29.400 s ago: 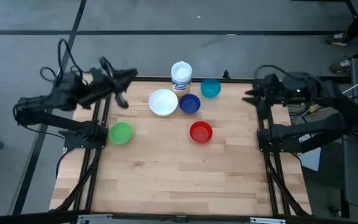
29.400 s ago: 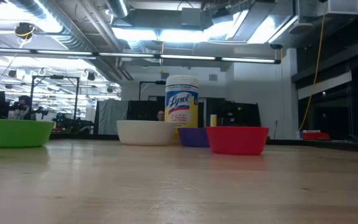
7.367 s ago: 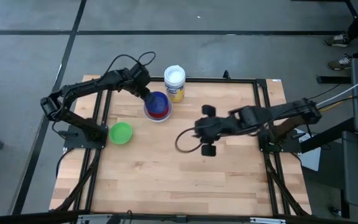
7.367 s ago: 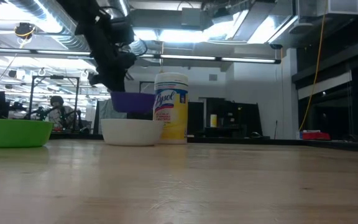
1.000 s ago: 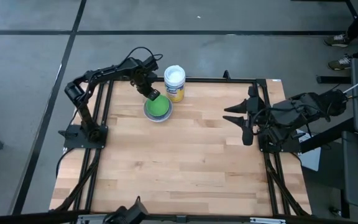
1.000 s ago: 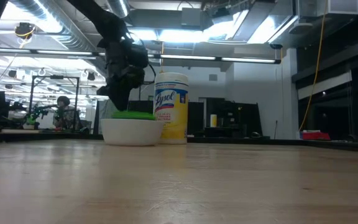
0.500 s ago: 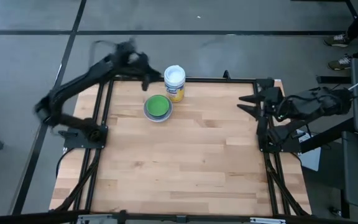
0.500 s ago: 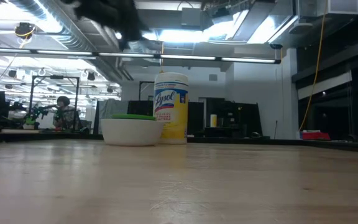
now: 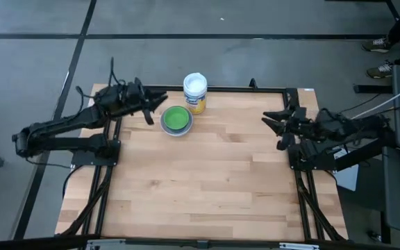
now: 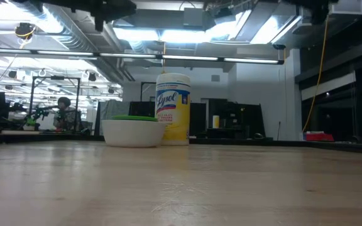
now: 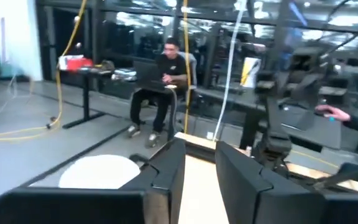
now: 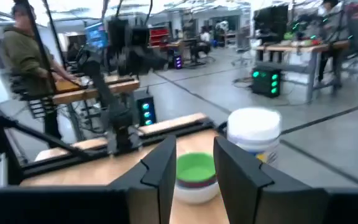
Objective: Nest bowls inside each other
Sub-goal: Return to Home Position
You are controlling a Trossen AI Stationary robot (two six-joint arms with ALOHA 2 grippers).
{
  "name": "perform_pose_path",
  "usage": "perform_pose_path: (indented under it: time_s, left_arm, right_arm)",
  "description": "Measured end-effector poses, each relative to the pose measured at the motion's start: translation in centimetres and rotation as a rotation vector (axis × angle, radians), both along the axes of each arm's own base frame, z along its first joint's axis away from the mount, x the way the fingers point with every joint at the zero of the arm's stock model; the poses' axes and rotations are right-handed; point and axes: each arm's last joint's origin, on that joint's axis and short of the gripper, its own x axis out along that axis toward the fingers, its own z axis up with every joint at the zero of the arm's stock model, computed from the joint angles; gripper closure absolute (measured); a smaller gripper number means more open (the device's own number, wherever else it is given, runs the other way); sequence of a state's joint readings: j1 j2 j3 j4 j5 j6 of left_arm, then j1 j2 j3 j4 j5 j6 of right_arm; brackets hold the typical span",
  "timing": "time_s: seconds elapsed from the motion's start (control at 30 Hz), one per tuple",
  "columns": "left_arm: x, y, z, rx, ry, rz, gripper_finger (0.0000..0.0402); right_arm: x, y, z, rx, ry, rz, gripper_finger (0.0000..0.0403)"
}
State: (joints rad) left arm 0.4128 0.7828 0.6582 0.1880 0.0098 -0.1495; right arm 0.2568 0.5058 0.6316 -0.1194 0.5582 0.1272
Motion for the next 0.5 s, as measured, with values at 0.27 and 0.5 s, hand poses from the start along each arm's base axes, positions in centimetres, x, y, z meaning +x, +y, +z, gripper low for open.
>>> perform_pose_path:
  time_s: [0.27, 0.5]
  left_arm:
    - [0.9, -2.8, -5.9, 0.067, -0.110, -0.034, 0.0338]
    - [-0.5, -5.4, -11.6, 0.066, -0.070, -0.042, 0.0359]
  right_arm:
    - [-0.5, -1.4, -7.4, 0.037, -0.050, 0.116, 0.0298]
    - [-1.9, -1.6, -11.5, 0.006, 0.022, 0.169, 0.0315]
